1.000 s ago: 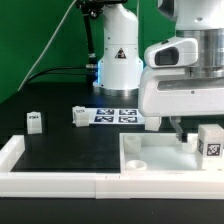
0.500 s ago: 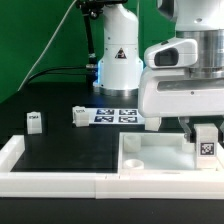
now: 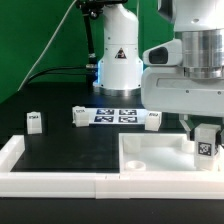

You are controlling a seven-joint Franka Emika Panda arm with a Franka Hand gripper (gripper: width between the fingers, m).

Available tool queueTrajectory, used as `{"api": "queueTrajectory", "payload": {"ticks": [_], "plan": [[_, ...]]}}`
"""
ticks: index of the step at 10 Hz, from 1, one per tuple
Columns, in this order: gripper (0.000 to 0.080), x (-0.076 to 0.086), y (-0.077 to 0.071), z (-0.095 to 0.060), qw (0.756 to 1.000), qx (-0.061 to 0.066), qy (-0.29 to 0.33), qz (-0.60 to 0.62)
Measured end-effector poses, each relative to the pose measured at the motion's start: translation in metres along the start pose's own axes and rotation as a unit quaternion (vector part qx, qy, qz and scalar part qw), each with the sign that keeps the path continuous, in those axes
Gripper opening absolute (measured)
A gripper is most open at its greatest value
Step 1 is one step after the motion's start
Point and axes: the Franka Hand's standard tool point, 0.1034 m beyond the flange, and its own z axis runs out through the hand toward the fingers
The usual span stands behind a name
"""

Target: Assemble one leg

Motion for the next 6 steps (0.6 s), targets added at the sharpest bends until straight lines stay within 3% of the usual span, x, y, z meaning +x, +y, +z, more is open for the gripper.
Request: {"api": "queueTrajectory", "payload": {"ticks": [3, 6], "plan": [[0.0292, 0.0002, 0.0000, 0.0000, 0.977, 0.006, -0.007, 0.213], [0.0292, -0.0018, -0.0013, 0.0010, 0.923, 0.007, -0.014, 0.384]]}}
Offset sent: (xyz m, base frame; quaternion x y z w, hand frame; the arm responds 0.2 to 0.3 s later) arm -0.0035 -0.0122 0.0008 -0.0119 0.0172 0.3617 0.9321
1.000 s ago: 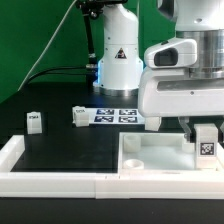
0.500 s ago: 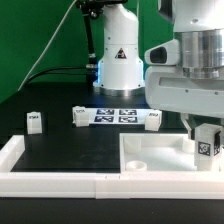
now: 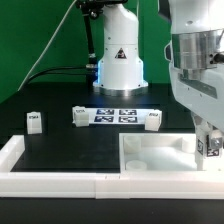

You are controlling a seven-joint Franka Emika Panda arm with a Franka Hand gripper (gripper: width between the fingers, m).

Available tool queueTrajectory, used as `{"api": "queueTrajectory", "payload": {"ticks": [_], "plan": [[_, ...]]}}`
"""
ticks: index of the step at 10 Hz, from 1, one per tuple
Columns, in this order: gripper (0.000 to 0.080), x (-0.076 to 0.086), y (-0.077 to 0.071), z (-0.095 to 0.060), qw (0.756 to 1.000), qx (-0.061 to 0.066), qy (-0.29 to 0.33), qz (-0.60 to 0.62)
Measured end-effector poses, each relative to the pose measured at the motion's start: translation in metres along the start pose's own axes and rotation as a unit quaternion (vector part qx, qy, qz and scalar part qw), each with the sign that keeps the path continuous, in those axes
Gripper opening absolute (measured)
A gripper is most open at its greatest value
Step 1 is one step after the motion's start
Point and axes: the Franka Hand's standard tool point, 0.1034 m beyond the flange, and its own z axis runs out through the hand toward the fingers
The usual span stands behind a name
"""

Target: Assemble one leg

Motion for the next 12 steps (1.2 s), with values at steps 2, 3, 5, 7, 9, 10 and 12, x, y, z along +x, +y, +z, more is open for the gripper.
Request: {"api": "queueTrajectory", "payload": {"ticks": [2, 3, 5, 7, 9, 10, 12], "plan": [[0.0292, -0.0006, -0.0004, 0.0000, 0.998, 0.000, -0.001, 0.068], [0.0292, -0.0007, -0.0008, -0.0001, 0.996, 0.001, -0.003, 0.088], [0.0415, -0.0011, -0.0004, 0.0004, 0.998, 0.001, -0.003, 0.060], [0.0621, -0.0016, -0.0002, 0.0003, 1.000, 0.000, -0.003, -0.012], [0.0644, -0.0038, 0.0003, 0.0005, 0.987, -0.003, -0.005, -0.162], [0.0644, -0.0052, 0.0005, 0.0009, 0.974, -0.005, -0.006, -0.227], [0.0648, -0.0048, 0.0005, 0.0014, 0.951, -0.005, -0.006, -0.310]]}}
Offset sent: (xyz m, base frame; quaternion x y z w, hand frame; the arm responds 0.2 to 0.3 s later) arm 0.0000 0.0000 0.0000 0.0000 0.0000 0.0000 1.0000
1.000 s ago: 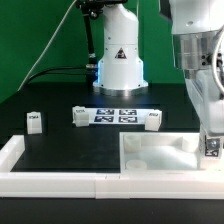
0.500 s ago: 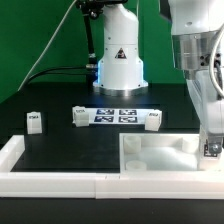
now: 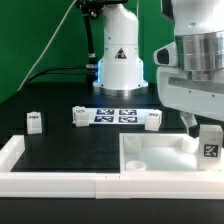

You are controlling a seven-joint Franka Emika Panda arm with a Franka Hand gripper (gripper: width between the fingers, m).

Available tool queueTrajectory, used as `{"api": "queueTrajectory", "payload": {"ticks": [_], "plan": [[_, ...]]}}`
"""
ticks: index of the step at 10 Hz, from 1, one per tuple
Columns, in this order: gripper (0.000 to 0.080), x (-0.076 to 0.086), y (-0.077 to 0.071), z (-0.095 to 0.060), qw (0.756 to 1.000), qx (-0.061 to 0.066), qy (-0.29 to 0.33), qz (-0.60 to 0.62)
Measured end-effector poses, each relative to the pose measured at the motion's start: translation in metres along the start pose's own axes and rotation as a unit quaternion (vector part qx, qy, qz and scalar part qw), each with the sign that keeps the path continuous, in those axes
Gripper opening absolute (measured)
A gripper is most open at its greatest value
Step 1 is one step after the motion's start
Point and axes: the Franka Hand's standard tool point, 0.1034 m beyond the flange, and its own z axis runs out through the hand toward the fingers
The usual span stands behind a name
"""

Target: Assemble one leg

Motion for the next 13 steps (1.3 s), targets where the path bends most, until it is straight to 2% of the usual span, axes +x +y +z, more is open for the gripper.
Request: {"api": "queueTrajectory", "payload": {"ticks": [3, 6, 7, 8, 9, 10, 11, 13], "plan": [[0.0648, -0.0001, 0.0001, -0.0001, 0.987, -0.008, 0.005, -0.159], [0.0648, 0.0006, 0.0009, 0.0001, 0.949, -0.021, 0.013, -0.313], [0.0648, 0.0005, 0.0008, 0.0001, 0.953, -0.020, 0.013, -0.302], [0.0547, 0.0006, 0.0009, 0.0001, 0.953, -0.020, 0.013, -0.302], [0.0410, 0.0006, 0.0009, 0.0001, 0.953, -0.020, 0.013, -0.302], [0.0410, 0.0018, 0.0018, 0.0001, 0.953, -0.021, 0.013, -0.303], [0.0292, 0.0037, 0.0029, -0.0002, 0.953, -0.022, 0.014, -0.303], [0.0292, 0.0039, 0.0030, -0.0002, 0.953, -0.023, 0.014, -0.303]]}}
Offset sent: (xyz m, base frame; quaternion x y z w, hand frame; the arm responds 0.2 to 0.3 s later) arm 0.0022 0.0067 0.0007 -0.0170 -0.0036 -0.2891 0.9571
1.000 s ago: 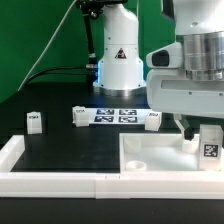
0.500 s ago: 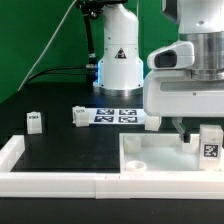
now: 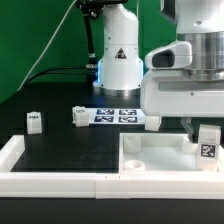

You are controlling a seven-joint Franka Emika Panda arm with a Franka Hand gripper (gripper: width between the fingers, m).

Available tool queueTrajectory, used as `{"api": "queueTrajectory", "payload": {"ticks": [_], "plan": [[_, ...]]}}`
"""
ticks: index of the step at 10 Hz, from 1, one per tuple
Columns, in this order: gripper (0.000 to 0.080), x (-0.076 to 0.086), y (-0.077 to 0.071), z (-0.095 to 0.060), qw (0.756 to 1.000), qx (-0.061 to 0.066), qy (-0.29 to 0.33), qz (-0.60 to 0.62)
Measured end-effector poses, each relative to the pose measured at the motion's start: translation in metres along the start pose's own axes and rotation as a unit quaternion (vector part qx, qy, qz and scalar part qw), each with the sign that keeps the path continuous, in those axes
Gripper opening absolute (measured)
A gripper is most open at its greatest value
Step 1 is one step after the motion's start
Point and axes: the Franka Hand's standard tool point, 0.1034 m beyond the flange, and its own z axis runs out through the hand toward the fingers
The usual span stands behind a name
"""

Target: Assemble one leg

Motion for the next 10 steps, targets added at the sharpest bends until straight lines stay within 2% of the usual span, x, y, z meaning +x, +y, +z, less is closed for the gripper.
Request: {"api": "queueTrajectory", "payload": {"ticks": [2, 3, 5, 8, 10], "plan": [[0.0292, 0.001, 0.006, 0.000, 1.000, 0.000, 0.004, 0.026], [0.0292, 0.001, 0.010, -0.001, 0.996, 0.000, 0.010, 0.084], [0.0297, 0.003, 0.023, -0.003, 0.981, -0.009, 0.016, 0.193], [0.0303, 0.006, 0.035, -0.004, 0.968, -0.019, 0.025, 0.249], [0.0563, 0.006, 0.035, -0.003, 0.968, -0.019, 0.025, 0.248]]}}
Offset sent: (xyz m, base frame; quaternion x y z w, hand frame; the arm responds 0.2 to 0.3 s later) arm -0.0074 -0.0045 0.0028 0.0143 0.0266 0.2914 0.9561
